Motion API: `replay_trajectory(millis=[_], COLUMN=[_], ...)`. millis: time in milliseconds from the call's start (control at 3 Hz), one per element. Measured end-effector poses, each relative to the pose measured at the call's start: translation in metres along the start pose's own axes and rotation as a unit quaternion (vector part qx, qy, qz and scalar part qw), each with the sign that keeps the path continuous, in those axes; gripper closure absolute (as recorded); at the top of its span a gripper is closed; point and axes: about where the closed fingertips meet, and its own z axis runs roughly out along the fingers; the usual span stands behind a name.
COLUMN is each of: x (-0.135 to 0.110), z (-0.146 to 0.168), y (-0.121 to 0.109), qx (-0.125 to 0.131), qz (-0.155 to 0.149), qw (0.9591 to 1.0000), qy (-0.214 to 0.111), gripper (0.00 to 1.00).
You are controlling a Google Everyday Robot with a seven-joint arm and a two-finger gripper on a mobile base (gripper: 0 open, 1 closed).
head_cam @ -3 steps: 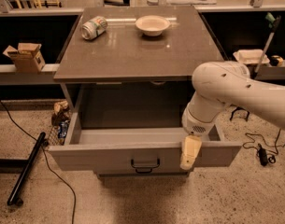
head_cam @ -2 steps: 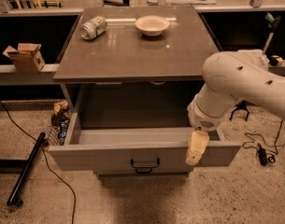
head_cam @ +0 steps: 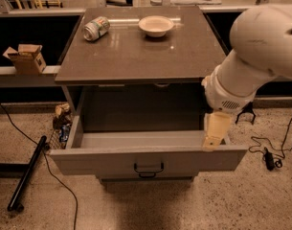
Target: Open top drawer
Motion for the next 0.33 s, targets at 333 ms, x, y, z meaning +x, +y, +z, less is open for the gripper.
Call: replay_trajectory(millis=[333], x=[-0.0018], z=[-0.0375], y=[-0.0111], qx=[0.024], qz=[0.002], qw=[0.9997], qy=[-0.004], gripper=[0.00])
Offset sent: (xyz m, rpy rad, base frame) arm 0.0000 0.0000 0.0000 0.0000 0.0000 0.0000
